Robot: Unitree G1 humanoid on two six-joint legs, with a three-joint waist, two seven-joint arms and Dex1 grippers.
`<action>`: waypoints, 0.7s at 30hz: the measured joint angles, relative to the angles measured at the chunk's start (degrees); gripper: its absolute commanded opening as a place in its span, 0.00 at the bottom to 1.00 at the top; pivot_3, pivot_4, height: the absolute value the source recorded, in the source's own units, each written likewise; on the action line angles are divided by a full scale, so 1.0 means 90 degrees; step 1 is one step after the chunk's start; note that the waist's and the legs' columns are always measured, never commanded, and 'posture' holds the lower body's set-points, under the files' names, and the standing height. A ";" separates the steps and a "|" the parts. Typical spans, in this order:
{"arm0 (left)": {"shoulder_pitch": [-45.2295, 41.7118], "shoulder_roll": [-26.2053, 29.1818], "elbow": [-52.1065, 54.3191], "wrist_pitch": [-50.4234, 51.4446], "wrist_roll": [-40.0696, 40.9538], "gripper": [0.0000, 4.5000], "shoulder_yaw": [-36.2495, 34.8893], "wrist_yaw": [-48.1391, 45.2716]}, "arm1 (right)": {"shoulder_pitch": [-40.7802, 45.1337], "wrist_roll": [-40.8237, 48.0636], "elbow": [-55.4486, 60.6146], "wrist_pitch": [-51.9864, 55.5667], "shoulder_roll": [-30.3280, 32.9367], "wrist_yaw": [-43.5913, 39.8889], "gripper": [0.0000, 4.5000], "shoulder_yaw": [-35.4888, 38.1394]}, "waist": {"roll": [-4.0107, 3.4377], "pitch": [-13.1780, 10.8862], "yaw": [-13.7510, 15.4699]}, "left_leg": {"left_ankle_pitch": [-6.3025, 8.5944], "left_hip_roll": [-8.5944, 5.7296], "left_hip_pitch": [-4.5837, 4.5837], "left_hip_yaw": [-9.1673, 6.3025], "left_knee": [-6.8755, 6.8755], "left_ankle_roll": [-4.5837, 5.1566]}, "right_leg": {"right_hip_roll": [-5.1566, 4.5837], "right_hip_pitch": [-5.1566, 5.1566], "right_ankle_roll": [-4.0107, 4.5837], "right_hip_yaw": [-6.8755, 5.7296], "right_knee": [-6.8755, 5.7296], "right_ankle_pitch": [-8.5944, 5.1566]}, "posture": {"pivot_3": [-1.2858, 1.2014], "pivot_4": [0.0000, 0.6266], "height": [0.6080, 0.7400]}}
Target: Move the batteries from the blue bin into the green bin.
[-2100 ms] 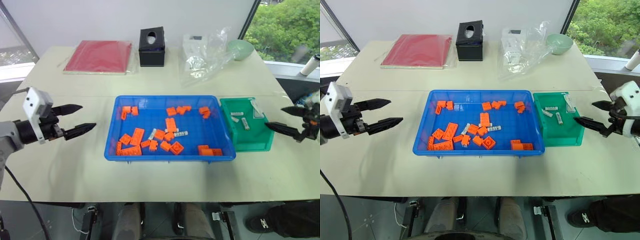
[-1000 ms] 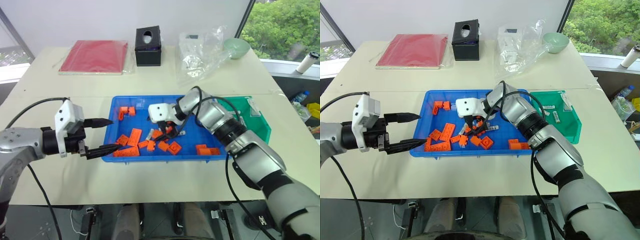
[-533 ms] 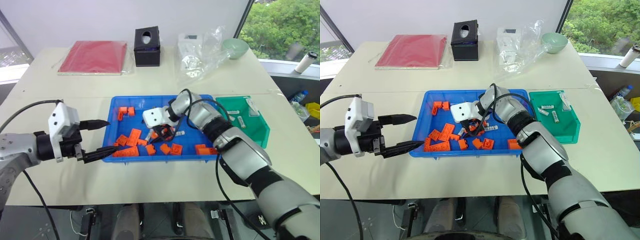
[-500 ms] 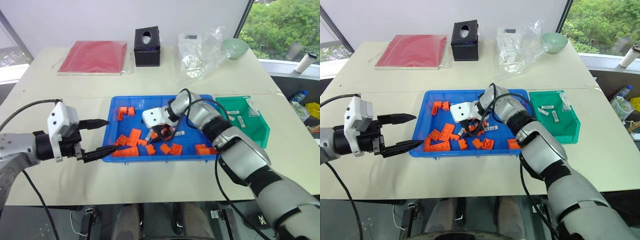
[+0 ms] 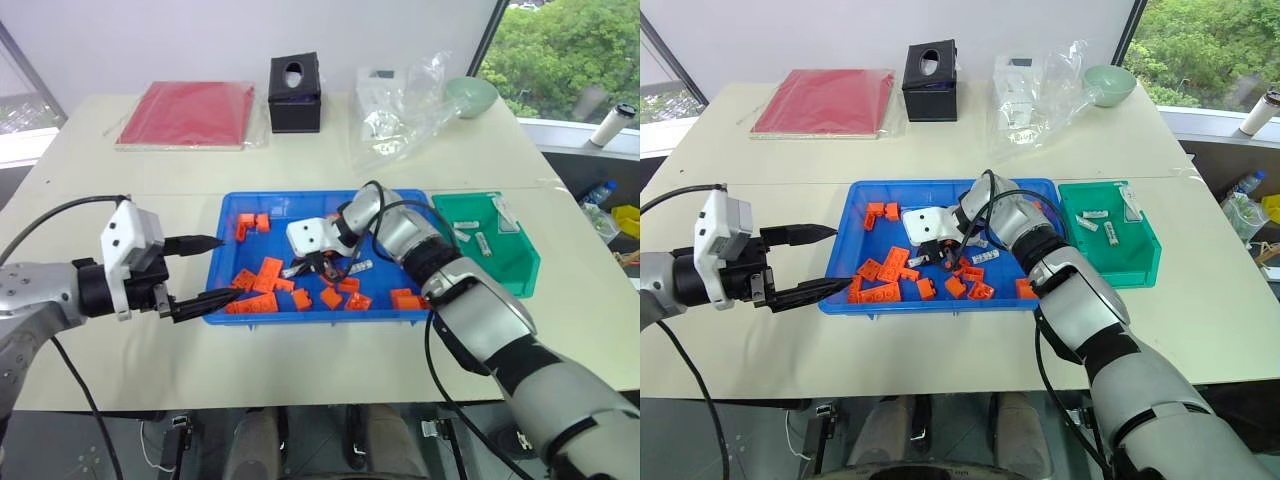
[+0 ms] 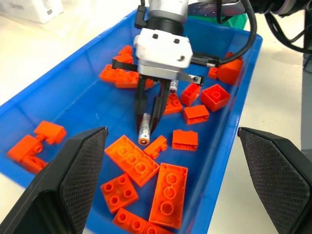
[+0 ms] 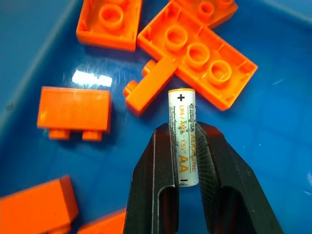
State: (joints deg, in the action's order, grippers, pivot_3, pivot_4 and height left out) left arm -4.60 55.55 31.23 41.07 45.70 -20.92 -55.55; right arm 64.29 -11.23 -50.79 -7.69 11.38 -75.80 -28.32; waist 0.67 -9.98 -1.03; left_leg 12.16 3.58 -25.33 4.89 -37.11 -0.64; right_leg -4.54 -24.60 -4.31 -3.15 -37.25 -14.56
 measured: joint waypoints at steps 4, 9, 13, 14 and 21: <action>-0.0221 -0.0004 -0.0215 -0.0029 -0.0013 1.00 0.0221 -0.0095 | -0.0374 0.0406 0.1496 0.1502 0.0213 0.0475 0.00 0.0730 | -0.0006 -0.0004 0.0019 | -0.0001 0.0000 -0.0005 0.0000 -0.0001 -0.0002 | -0.0002 -0.0005 0.0000 0.0000 -0.0004 0.0000 | 0.52 0.24 0.97; -0.0576 -0.0114 -0.0496 -0.0115 -0.0060 1.00 0.0653 -0.0215 | -0.0846 0.0871 0.4512 0.4358 0.1325 0.1350 0.00 0.2180 | -0.0004 -0.0003 0.0113 | -0.0001 -0.0007 -0.0009 -0.0005 -0.0003 -0.0001 | -0.0009 -0.0002 0.0000 -0.0003 0.0003 0.0000 | 0.52 0.24 0.97; -0.0843 -0.0159 -0.0746 -0.0226 -0.0167 1.00 0.0938 -0.0383 | -0.1472 0.1155 0.6085 0.6371 0.2494 0.1776 0.00 0.3268 | -0.0002 -0.0002 0.0151 | 0.0000 -0.0008 -0.0005 -0.0001 0.0000 0.0000 | -0.0007 -0.0003 0.0018 -0.0003 0.0006 -0.0010 | 0.52 0.24 0.97; -0.0966 -0.0204 -0.0818 -0.0251 -0.0191 1.00 0.1049 -0.0450 | -0.1797 0.1176 0.6425 0.6714 0.2858 0.1854 0.00 0.3466 | -0.0003 -0.0002 0.0168 | 0.0000 -0.0008 -0.0006 -0.0001 0.0000 0.0000 | -0.0008 -0.0003 0.0021 -0.0003 0.0007 -0.0012 | 0.52 0.24 0.97; -0.1525 -0.0430 -0.1320 -0.0471 -0.0456 1.00 0.1539 -0.0735 | -0.3802 0.1360 0.7487 0.7878 0.4093 0.2387 0.00 0.4551 | -0.0007 -0.0005 0.0117 | 0.0000 -0.0004 -0.0003 0.0004 0.0000 0.0004 | -0.0001 -0.0006 0.0019 0.0001 0.0008 -0.0011 | 0.52 0.24 0.97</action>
State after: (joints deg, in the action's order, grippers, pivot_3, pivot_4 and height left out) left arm -18.32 51.68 19.35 36.83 41.60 -7.07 -62.16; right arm 30.07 1.01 16.60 63.21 48.22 -54.32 12.64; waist 0.61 -10.02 0.03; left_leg 12.16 3.54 -25.35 4.93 -37.11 -0.61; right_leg -4.55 -24.65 -4.14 -3.14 -37.17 -14.66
